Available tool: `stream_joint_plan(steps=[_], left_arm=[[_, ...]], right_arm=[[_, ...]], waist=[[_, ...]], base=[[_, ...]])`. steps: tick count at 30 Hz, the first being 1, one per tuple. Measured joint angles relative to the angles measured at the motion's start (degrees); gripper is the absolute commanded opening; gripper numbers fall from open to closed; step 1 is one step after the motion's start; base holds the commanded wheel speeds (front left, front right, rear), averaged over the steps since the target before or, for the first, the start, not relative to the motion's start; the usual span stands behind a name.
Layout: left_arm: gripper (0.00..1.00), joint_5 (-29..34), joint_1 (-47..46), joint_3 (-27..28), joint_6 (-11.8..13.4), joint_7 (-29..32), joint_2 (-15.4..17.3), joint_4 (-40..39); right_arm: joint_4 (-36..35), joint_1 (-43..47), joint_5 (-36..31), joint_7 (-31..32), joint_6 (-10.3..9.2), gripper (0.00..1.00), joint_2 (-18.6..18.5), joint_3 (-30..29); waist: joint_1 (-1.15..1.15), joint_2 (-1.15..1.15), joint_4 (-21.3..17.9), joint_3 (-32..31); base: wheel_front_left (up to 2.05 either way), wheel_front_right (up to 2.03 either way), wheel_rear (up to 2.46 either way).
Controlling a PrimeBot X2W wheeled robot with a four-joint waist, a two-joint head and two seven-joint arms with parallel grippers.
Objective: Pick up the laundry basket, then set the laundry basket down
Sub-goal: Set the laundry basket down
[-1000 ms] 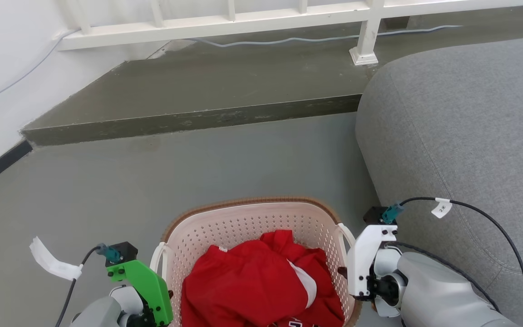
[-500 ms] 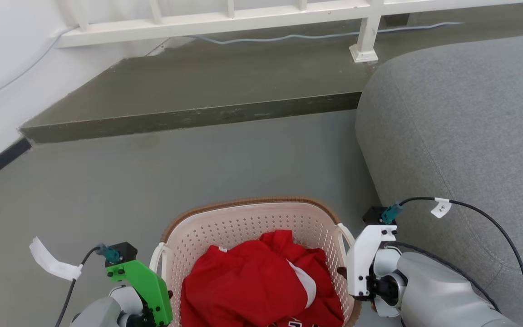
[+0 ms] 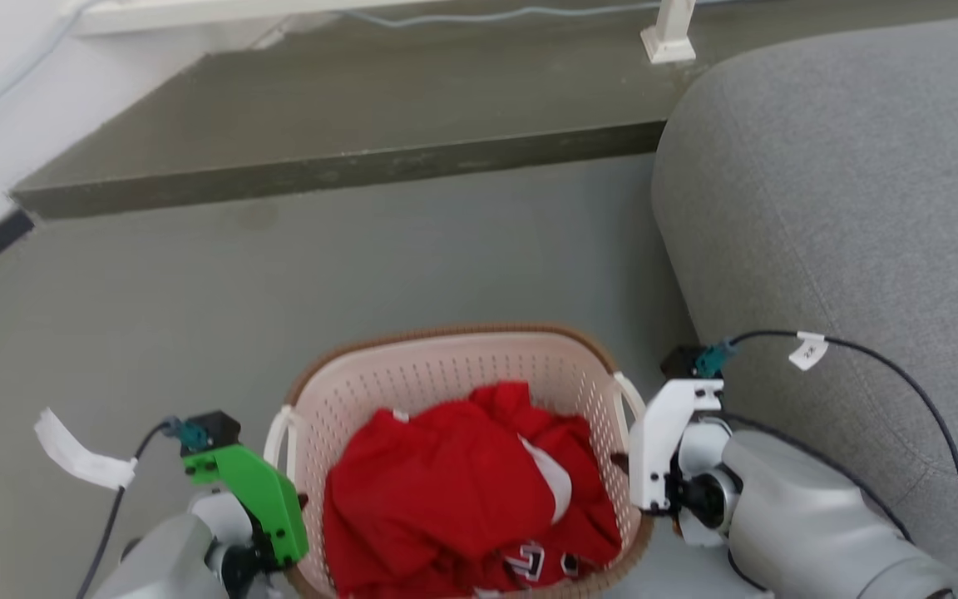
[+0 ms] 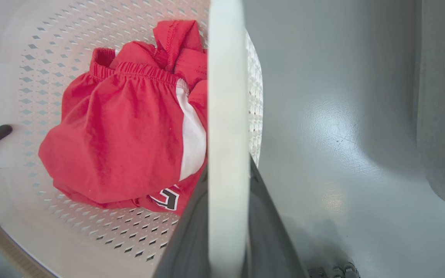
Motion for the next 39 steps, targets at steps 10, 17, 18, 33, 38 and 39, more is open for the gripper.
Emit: stream_joint_plan(steps=[10, 17, 18, 33, 38, 39], left_arm=[[0.0, 0.2, -3.1, 0.4, 0.0, -3.3, 1.1, -1.2], [0.0, 0.7, -5.7, 0.9, 0.0, -5.9, 1.9, -1.7], [0.0, 0.9, -6.1, 0.9, 0.0, -6.2, 2.0, -1.7], [0.0, 1.9, -12.0, 1.4, 0.0, -8.8, 2.9, -2.3], [0.0, 2.5, -14.6, 1.6, 0.0, -9.4, 3.4, -2.4], [0.0, 2.5, -15.1, 1.6, 0.0, -9.8, 3.4, -2.4]], right_arm=[[-1.1, -3.5, 0.0, -2.5, -0.09, 0.0, -0.1, 0.0], [-2.2, -6.3, 0.0, -4.9, -0.63, 0.0, -0.1, -0.1], [-2.3, -6.7, -0.1, -5.0, -0.83, 0.0, -0.1, -0.1], [-2.4, -14.0, -2.5, -7.8, -1.53, 0.0, -0.1, 0.8], [-2.3, -17.1, -3.0, -8.6, -1.61, 0.0, -0.1, 0.9], [-2.3, -17.7, -3.1, -8.9, -1.63, 0.0, -0.1, 1.0]], waist=[[0.0, 0.0, 0.1, 4.6], [0.0, 0.0, 0.0, 8.5], [0.0, 0.0, 0.0, 9.1], [0.0, 0.0, 0.0, 18.4], [0.0, 0.0, 0.1, 21.9], [0.0, 0.0, 0.1, 22.7]], base=[[0.0, 0.0, 0.0], [0.0, 0.0, 0.0], [0.0, 0.0, 0.0], [0.0, 0.0, 0.0], [0.0, 0.0, 0.0], [0.0, 0.0, 0.0]])
